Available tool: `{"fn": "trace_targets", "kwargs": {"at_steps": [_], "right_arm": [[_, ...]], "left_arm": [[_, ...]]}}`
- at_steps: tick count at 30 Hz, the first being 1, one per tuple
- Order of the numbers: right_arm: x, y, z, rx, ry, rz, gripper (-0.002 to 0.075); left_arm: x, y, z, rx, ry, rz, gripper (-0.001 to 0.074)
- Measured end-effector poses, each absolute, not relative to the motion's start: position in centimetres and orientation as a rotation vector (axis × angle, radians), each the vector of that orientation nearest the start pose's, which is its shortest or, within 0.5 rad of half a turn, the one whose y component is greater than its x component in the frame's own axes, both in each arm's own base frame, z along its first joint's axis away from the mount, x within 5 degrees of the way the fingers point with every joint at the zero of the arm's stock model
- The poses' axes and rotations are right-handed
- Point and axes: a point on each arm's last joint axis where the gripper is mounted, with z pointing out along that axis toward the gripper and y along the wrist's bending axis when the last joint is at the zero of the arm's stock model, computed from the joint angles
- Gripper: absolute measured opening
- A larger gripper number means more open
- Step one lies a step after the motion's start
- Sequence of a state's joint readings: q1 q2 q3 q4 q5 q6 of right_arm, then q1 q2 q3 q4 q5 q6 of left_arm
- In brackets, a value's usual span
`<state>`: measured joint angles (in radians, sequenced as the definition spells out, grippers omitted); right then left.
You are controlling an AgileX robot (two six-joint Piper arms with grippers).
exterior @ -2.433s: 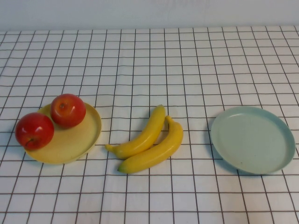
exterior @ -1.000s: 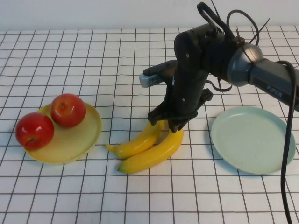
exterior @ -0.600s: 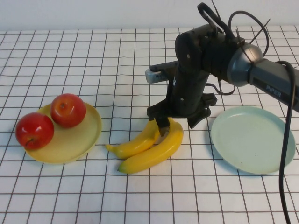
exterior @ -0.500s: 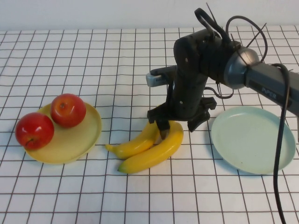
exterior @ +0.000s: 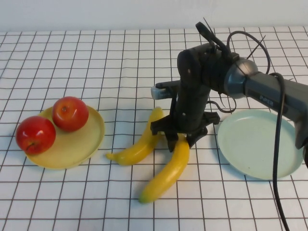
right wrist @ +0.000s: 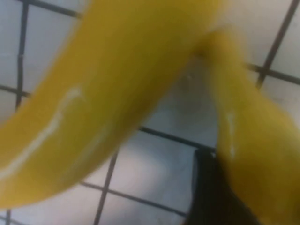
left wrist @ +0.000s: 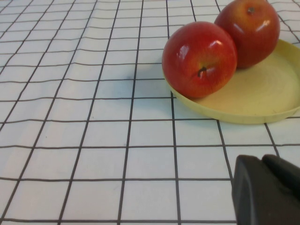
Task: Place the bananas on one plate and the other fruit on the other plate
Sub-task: Put another type of fruit in the right plate
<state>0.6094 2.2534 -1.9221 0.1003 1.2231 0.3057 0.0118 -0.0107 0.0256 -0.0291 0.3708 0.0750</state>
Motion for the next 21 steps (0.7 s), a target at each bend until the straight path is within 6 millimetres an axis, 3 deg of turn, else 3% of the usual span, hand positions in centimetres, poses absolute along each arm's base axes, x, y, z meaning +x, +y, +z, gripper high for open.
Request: {"fn": "trace_targets", "kwargs": {"at_steps": [2, 5, 10, 15, 17, 21], "right_arm": [[37.8, 27.3, 19.0, -0.437, 3.055, 0.226, 0.0304], [37.7, 27.0, 20.4, -0.46, 3.019, 0.232, 0.0307], [37.0, 25.3, 26.7, -0.509, 2.838, 0.157, 0.0307], [35.8, 22.2, 32.9, -0.524, 2.666, 0.061, 0.0307], [35.5, 20.3, 33.9, -0.563, 2.645, 0.038, 0.0307], [35.2, 16.4, 32.8, -0.671, 2.682, -0.078, 0.0307]], "left_arm": [[5.3, 0.0, 17.2, 0.041, 1.869, 0.031, -0.0004], [5.3, 0.0, 17.2, 0.041, 1.869, 0.031, -0.0004], [5.3, 0.0, 17.2, 0.041, 1.869, 0.031, -0.0004], [5.3, 0.0, 17.2, 0.041, 1.869, 0.031, -0.0004], [5.3, 0.0, 17.2, 0.041, 1.869, 0.031, -0.0004], [5.3, 0.0, 17.2, 0.041, 1.869, 0.031, -0.0004]]}}
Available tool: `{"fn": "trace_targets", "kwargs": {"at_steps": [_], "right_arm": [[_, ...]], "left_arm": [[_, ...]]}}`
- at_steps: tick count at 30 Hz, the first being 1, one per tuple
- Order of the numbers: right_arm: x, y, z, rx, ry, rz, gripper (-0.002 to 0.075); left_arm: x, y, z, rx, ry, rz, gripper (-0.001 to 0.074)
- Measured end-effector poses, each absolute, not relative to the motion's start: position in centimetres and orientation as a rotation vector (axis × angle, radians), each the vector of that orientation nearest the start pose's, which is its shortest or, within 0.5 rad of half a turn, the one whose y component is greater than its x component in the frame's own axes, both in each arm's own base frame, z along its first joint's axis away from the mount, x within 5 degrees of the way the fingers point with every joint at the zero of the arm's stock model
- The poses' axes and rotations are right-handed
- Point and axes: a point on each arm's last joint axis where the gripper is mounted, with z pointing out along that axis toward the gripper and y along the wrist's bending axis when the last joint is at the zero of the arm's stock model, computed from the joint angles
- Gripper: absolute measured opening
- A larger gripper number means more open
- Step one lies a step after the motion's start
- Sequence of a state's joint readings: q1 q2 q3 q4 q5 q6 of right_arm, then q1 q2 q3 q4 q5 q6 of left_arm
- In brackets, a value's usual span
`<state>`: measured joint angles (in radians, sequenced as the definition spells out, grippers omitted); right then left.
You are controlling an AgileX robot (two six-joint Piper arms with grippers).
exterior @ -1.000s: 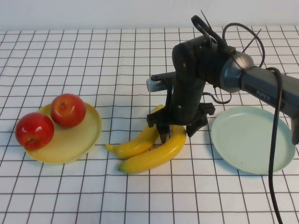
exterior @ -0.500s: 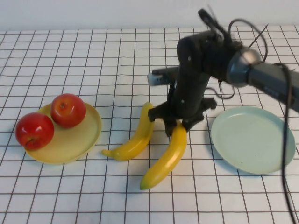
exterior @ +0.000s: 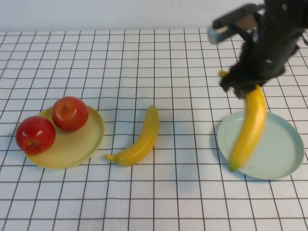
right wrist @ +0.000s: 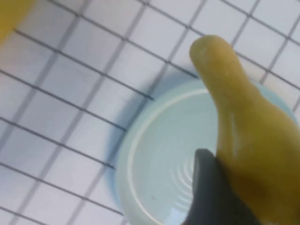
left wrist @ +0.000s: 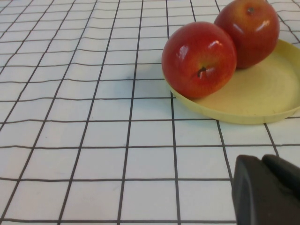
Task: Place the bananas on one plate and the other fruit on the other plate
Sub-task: Put another type of fruit in the right plate
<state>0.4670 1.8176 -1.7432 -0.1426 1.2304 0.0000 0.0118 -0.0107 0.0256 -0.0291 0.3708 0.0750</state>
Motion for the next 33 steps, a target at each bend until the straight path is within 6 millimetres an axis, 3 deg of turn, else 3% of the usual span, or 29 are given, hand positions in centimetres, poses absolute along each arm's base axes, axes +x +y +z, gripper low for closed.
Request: {"fn": "trace_targets", "kwargs": {"at_steps": [7, 13, 25, 33], "right_arm": [[35.6, 10.9, 28.3, -0.787, 2.83, -0.217, 0.0307], [36.8, 8.5, 27.8, -0.825, 2.791, -0.21, 0.0307], [39.9, 8.5, 21.8, -0.779, 2.842, -0.09, 0.0312], [40.3, 8.7, 21.3, -0.738, 2.829, -0.065, 0.0461]], "left_arm": [[5.3, 0.0, 17.2, 0.041, 1.869, 0.031, -0.0004], [5.3, 0.0, 17.2, 0.041, 1.869, 0.031, -0.0004], [5.3, 0.0, 17.2, 0.041, 1.869, 0.031, -0.0004], [5.3, 0.0, 17.2, 0.041, 1.869, 0.031, -0.0004]]}}
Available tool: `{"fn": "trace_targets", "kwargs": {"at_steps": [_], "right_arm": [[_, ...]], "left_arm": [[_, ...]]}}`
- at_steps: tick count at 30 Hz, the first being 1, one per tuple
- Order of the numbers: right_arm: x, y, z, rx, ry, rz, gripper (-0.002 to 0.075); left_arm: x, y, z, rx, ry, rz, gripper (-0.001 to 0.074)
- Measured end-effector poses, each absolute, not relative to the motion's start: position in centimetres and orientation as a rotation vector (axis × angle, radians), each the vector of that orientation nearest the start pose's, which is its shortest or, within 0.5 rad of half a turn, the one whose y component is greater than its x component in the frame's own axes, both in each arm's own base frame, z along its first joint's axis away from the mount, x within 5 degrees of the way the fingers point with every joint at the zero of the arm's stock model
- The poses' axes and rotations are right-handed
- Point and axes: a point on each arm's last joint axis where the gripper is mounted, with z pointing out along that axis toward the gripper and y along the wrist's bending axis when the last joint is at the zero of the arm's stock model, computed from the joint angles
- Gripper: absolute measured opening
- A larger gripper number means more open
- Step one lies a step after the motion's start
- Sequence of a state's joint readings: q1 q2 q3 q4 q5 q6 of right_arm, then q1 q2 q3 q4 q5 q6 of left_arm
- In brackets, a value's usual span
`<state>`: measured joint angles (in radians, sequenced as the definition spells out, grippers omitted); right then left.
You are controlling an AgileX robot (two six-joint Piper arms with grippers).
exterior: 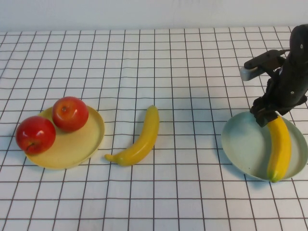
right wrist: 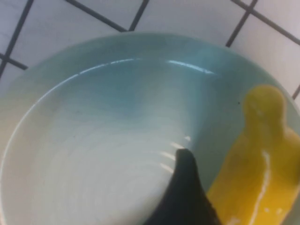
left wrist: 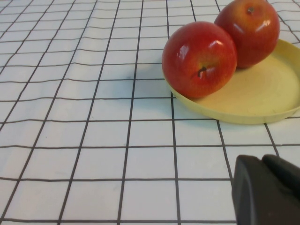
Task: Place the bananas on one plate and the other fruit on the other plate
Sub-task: Put another type of fruit in the right plate
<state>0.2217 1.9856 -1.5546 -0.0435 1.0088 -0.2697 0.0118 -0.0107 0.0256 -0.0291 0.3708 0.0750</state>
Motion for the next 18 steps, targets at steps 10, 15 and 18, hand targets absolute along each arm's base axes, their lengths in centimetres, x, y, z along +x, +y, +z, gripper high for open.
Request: {"fn": "trace_targets", "kwargs": {"at_steps": [10, 15, 18], "right_arm": [[40.3, 10.2, 24.9, -0.544, 2.787, 0.023, 0.0478], [40.1, 14.2, 28.3, -0.35, 2.724, 0.209, 0.0478], [39.8, 17.2, 28.1, -0.294, 2.723, 0.345, 0.0478]], "left_arm": [[5.3, 0.0, 17.2, 0.041, 1.869, 0.031, -0.0004], [5.3, 0.0, 17.2, 0.041, 1.869, 0.031, -0.0004], [5.3, 0.0, 17.2, 0.041, 1.869, 0.031, -0.0004]]}}
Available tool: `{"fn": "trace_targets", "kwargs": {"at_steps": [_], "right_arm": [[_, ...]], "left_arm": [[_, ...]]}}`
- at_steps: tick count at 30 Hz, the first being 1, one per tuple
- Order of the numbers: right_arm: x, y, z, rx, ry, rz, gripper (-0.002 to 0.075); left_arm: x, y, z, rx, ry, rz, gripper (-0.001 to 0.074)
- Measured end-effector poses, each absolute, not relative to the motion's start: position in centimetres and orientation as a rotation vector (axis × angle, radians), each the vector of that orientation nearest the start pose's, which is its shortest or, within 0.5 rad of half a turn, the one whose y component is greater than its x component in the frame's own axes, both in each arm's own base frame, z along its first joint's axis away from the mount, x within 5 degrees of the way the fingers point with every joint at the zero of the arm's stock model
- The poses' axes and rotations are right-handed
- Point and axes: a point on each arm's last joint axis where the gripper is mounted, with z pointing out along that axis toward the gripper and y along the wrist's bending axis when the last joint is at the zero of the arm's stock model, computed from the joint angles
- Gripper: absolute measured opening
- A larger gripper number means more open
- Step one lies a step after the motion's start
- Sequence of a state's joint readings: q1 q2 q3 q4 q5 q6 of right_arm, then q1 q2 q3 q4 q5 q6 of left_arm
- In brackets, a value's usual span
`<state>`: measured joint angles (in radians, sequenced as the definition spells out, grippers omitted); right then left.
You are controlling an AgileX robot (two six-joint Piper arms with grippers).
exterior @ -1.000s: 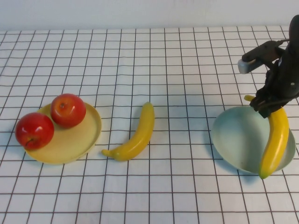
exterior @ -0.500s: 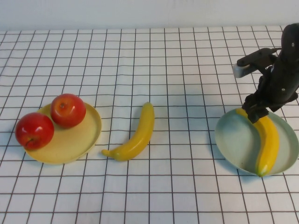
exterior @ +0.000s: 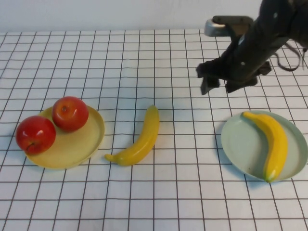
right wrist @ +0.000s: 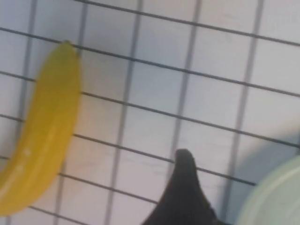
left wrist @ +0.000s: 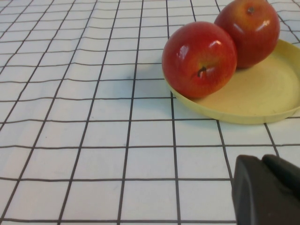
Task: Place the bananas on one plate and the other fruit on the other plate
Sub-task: Put another type of fruit in the right plate
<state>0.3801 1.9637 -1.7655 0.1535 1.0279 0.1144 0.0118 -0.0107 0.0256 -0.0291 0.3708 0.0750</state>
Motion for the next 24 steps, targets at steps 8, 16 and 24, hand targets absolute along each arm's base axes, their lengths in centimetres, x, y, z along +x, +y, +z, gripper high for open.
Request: {"fn": "trace_targets", "kwargs": {"at_steps": [8, 16, 24], "right_arm": [[39.6, 24.4, 23.6, -0.227, 2.834, 0.531, 0.0478], [39.7, 29.8, 22.4, -0.301, 2.837, 0.555, 0.0477], [40.5, 32.1, 19.2, -0.36, 2.937, 0.435, 0.0476]], "left_arm": [[5.3, 0.0, 17.2, 0.041, 1.869, 0.031, -0.0004], [5.3, 0.0, 17.2, 0.041, 1.869, 0.031, -0.0004], [5.3, 0.0, 17.2, 0.041, 1.869, 0.031, -0.0004]]}}
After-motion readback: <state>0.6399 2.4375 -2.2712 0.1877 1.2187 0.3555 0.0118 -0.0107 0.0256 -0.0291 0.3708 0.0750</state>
